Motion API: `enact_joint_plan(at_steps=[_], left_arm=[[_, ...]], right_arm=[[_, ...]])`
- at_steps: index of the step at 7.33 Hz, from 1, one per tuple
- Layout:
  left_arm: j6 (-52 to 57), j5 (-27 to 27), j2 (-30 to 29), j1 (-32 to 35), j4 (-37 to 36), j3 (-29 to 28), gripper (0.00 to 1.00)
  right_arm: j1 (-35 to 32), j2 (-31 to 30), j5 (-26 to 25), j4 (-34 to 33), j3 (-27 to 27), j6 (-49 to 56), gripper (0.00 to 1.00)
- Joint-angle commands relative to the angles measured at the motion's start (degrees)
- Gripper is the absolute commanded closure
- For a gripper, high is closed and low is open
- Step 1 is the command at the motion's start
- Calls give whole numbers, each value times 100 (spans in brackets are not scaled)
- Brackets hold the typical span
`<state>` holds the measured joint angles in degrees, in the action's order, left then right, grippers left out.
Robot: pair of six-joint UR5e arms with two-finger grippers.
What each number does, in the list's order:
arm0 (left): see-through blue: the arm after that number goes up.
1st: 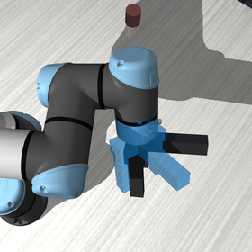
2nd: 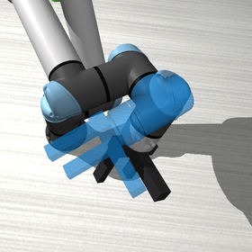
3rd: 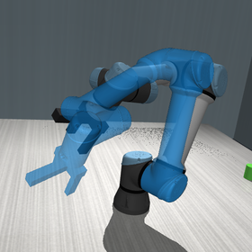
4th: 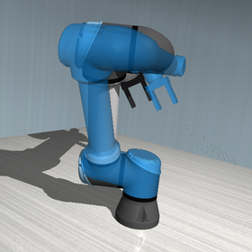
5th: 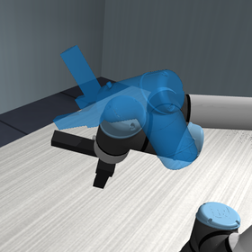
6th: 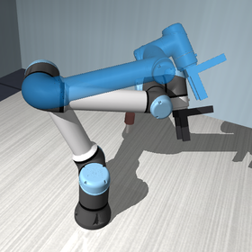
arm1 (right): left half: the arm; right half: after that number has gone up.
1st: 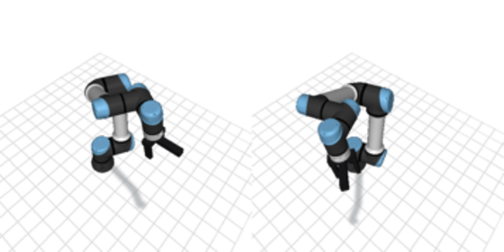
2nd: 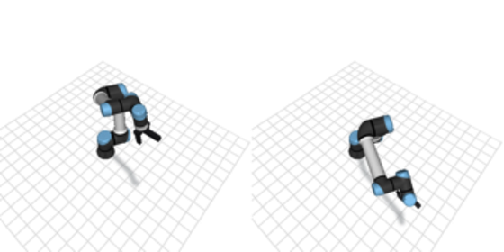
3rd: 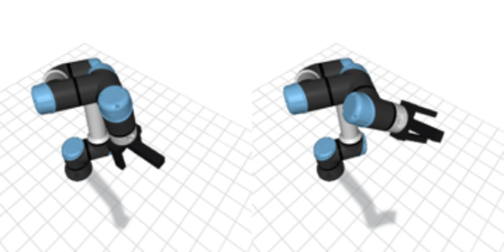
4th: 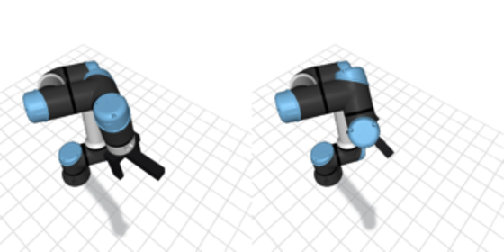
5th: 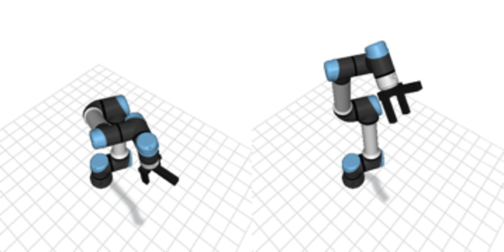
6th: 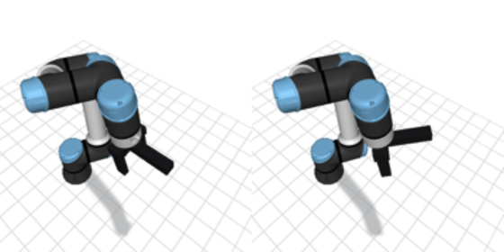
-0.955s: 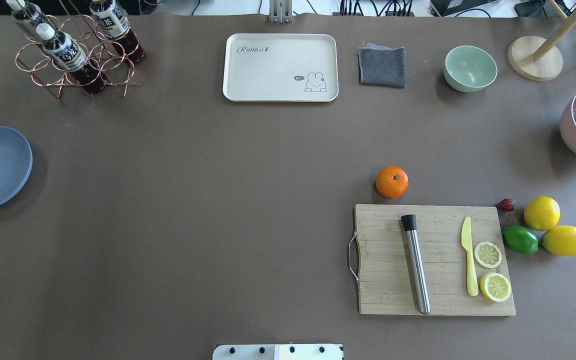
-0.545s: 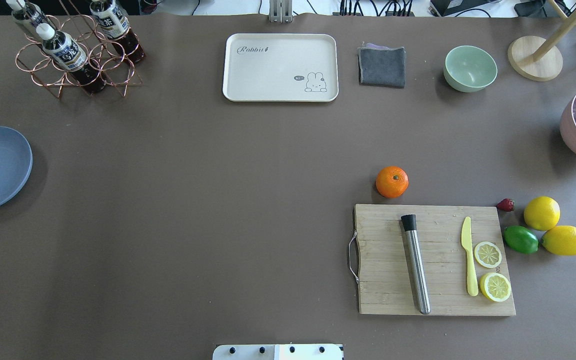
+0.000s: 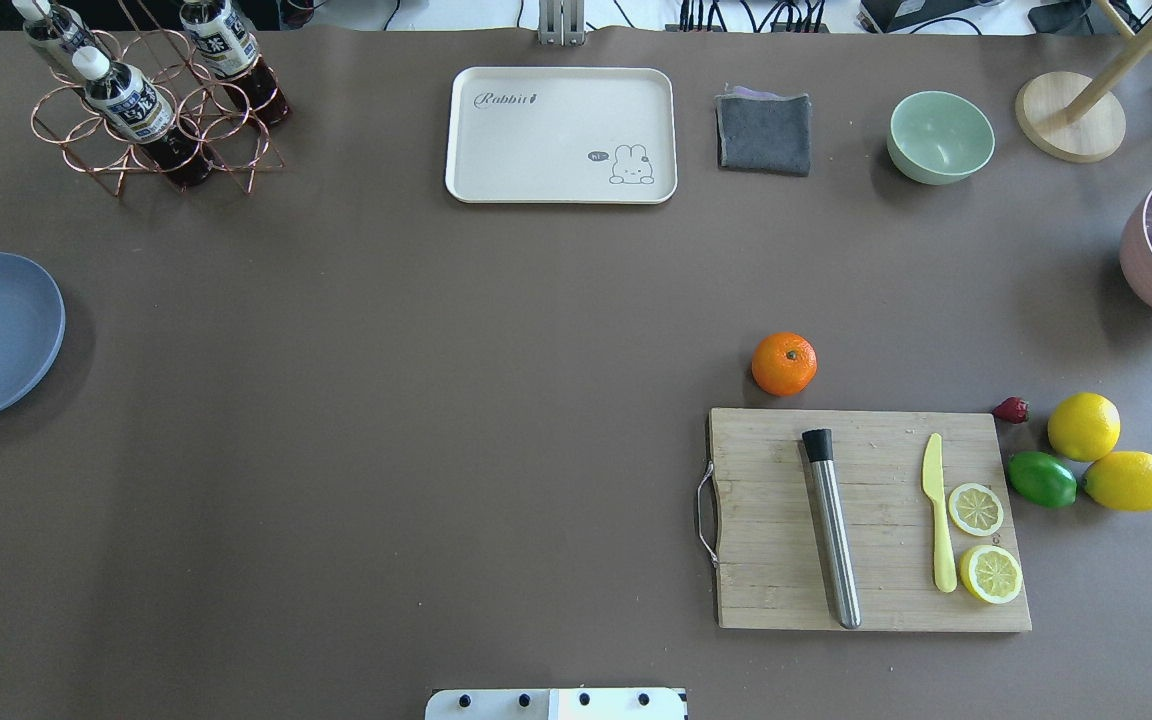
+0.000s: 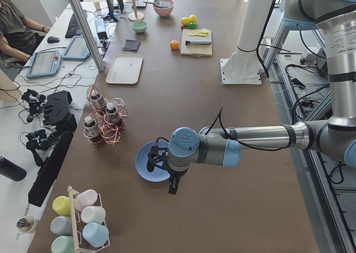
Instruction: Pick orange to plate
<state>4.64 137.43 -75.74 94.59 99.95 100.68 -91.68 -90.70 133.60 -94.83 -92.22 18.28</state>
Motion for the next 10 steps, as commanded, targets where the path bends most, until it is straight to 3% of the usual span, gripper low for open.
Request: enact_joint_plan(at_steps=[1, 2, 5, 7, 8, 10], left_arm=[[-33, 46, 6, -11, -2, -4, 2], [-224, 73, -2, -81, 68, 13, 2], [-1338, 20, -3, -1221, 1303, -310, 2], [-1404, 55, -526, -1250, 2157, -1554, 2], [-1404, 64, -939, -1250, 2169, -2039, 2], [-1422, 55, -1354, -1259, 2152, -2464, 2]], right_arm=[[1, 0, 0, 9, -24, 9, 0], [10, 0, 0, 9, -33, 0, 0], [124, -52, 61, 0, -102, 0, 0], [212, -35, 61, 0, -147, -17, 0], [282, -9, 87, 0, -156, -166, 0], [300, -17, 105, 0, -225, -387, 0]])
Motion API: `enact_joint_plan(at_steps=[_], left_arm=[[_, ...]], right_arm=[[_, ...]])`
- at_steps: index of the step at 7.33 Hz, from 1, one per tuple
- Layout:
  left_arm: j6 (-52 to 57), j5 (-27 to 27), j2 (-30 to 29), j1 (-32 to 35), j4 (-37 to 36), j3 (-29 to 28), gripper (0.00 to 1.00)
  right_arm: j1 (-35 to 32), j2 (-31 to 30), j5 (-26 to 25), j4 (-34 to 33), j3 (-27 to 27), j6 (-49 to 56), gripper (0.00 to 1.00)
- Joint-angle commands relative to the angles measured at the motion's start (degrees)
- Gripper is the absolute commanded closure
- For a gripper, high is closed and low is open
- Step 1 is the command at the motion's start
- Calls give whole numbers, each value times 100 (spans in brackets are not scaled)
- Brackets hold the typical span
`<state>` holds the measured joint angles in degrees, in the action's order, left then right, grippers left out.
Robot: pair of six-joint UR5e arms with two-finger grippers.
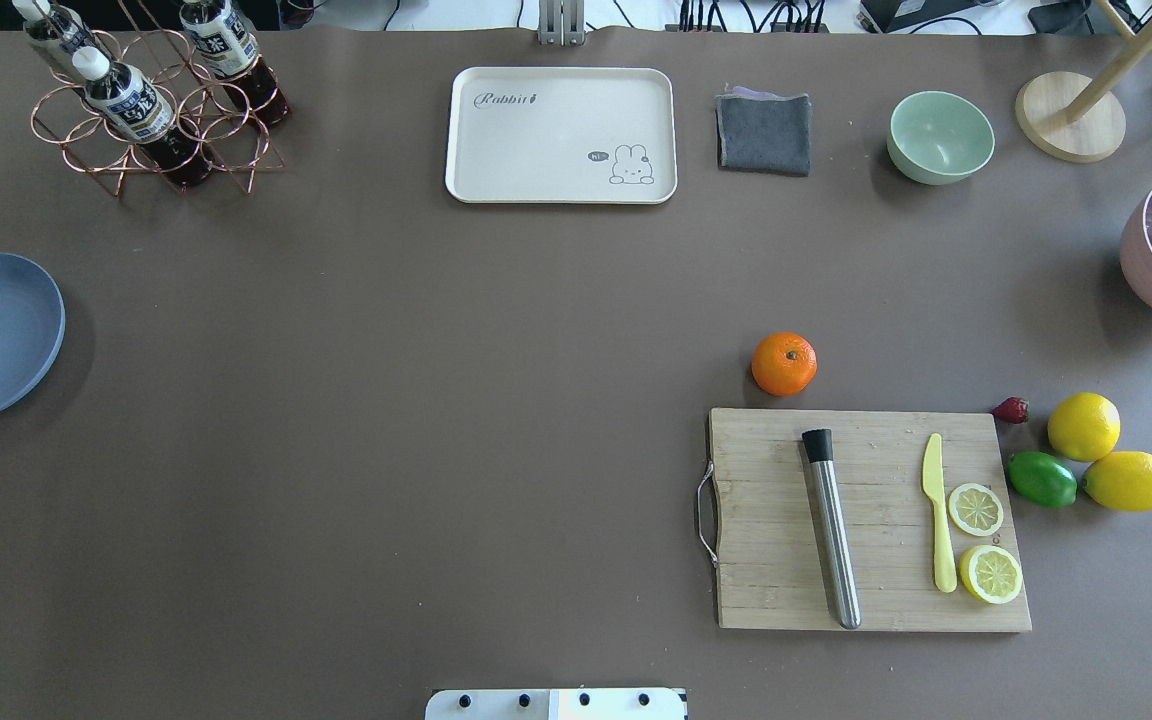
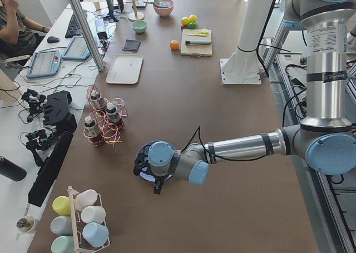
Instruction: Pick orange to plate
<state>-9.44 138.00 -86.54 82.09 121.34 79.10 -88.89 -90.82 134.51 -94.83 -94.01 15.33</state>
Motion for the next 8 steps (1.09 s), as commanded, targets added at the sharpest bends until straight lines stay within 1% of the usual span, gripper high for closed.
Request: enact_joint_plan(at_steps=[1, 2, 3, 4, 8], left_arm=[[-249, -1, -450, -70, 12, -394, 2], [-460, -27, -521, -358, 39, -430, 2], [-462, -36, -592, -456, 91, -561, 2], [-471, -36, -662, -475, 370, -823, 2], [-471, -45, -671, -536, 627, -1080, 2]], right_arm=[[29, 20, -65, -9, -91, -40, 0], [30, 21, 4, -9, -92, -100, 0], [30, 21, 5, -9, -92, -110, 0], [30, 21, -4, 0, -100, -110, 0], [38, -6, -4, 0, -92, -101, 0]])
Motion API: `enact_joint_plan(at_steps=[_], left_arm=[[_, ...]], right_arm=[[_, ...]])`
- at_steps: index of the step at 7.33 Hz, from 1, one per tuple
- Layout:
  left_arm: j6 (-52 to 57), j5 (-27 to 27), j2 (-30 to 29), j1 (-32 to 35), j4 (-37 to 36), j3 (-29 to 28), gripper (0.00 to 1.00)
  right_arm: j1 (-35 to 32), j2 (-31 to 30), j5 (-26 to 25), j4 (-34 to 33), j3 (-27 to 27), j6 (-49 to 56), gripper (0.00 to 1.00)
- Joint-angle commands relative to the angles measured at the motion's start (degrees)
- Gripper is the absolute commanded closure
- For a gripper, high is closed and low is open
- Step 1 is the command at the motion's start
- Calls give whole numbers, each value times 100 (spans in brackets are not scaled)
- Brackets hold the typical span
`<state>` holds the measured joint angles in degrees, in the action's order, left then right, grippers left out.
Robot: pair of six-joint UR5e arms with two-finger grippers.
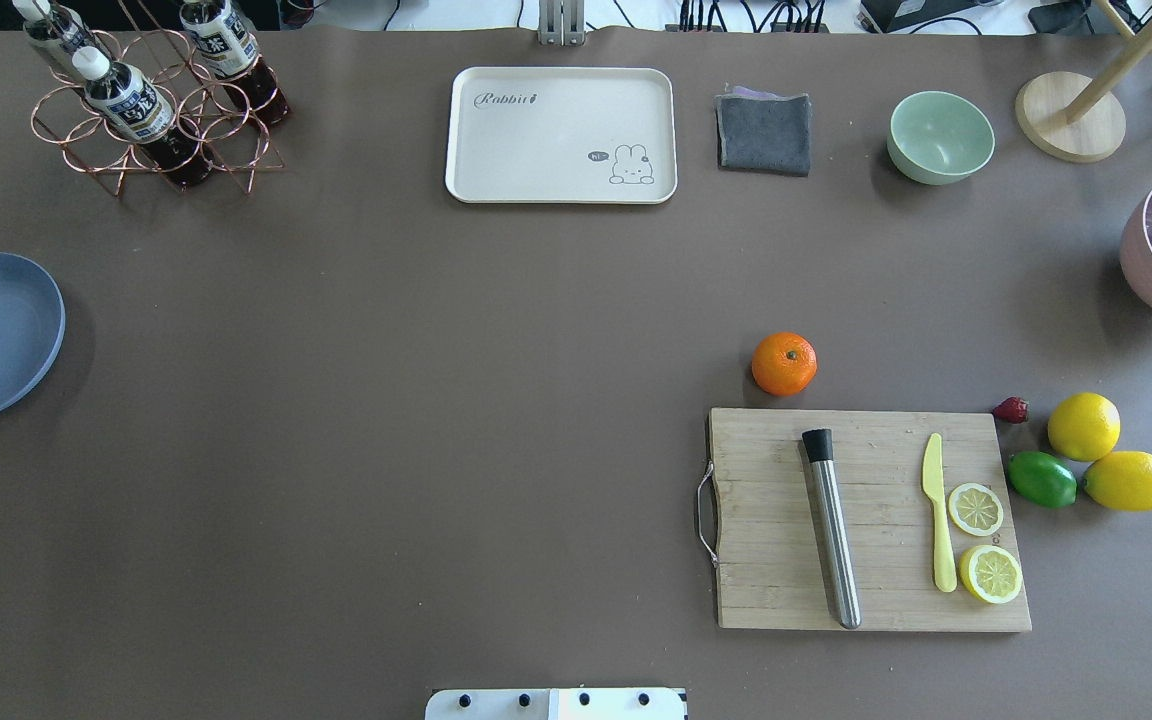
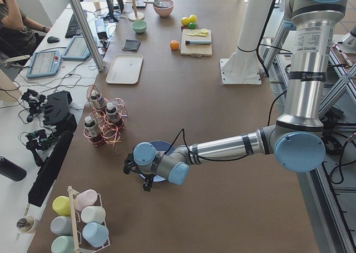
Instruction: Pick orange to plate
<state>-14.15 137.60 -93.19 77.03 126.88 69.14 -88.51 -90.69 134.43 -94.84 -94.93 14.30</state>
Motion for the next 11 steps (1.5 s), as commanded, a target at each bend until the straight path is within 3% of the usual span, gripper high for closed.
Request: enact_joint_plan(at_steps=[1, 3, 7, 10, 11], left_arm=[[-26, -5, -6, -100, 73, -111, 3], [-288, -5, -6, -267, 170, -103, 3], [-290, -14, -32, -276, 161, -252, 15], [-290, -5, -41, -268, 153, -322, 34], [-342, -5, -41, -276, 144, -322, 46]], right_arm=[[-8, -28, 4, 0, 1, 12, 0], [1, -28, 4, 0, 1, 38, 0], [0, -28, 22, 0, -51, 47, 0], [1, -45, 109, 0, -78, 47, 0], [-8, -45, 110, 0, -95, 47, 0]])
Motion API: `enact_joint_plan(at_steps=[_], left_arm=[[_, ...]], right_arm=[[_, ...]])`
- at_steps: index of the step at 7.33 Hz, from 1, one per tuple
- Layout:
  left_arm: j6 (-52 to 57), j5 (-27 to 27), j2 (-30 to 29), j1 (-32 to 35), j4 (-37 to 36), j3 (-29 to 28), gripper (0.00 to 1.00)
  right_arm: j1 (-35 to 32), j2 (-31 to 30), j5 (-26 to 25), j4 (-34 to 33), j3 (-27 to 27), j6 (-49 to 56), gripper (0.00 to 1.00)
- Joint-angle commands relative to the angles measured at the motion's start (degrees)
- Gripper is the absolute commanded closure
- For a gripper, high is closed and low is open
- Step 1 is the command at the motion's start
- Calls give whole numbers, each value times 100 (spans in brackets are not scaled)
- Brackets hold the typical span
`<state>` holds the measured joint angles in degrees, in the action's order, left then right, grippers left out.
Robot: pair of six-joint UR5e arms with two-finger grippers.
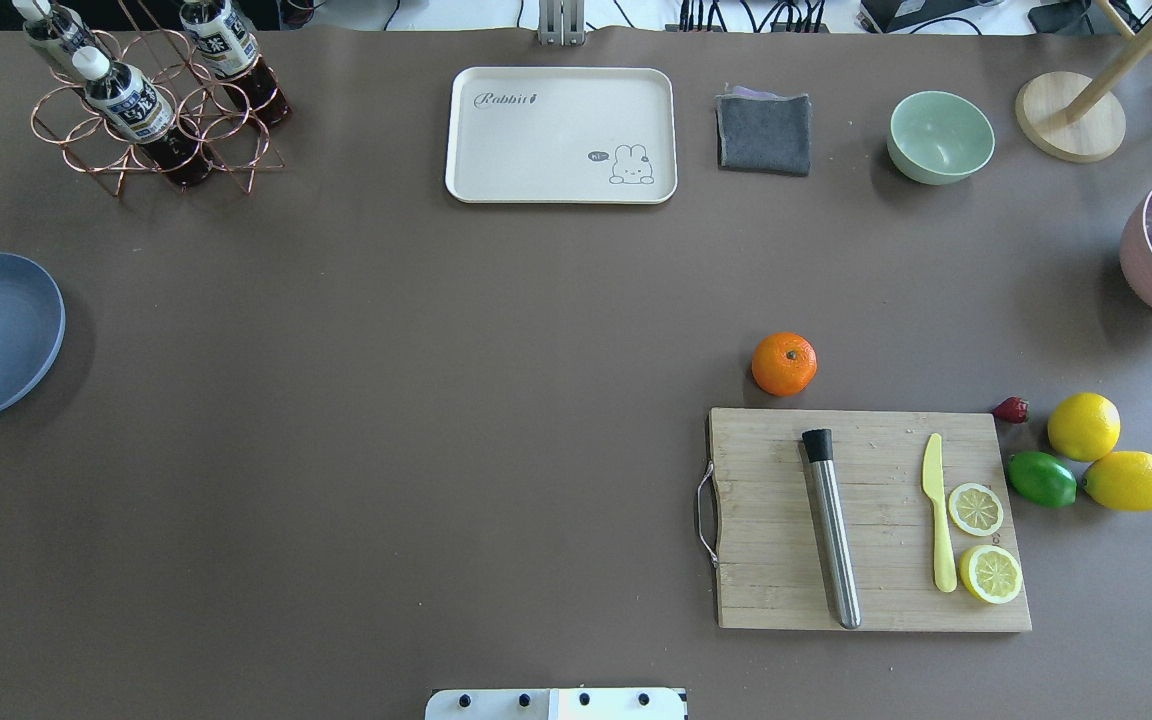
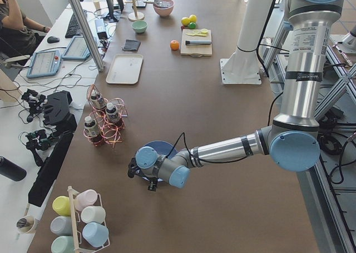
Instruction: Pick orange to plate
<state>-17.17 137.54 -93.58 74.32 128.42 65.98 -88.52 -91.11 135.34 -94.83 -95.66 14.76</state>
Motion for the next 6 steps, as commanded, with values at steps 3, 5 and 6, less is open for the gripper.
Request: enact_joint_plan(at_steps=[3, 5, 6], left_arm=[[-58, 1, -2, -6, -18, -50, 72], [-67, 1, -72, -6, -45, -42, 100], [-93, 10, -99, -6, -62, 37, 100]], right_arm=[[1, -4, 19, 0, -23, 18, 0], [28, 23, 36, 0, -49, -8, 0], [28, 5, 141, 0, -128, -8, 0]])
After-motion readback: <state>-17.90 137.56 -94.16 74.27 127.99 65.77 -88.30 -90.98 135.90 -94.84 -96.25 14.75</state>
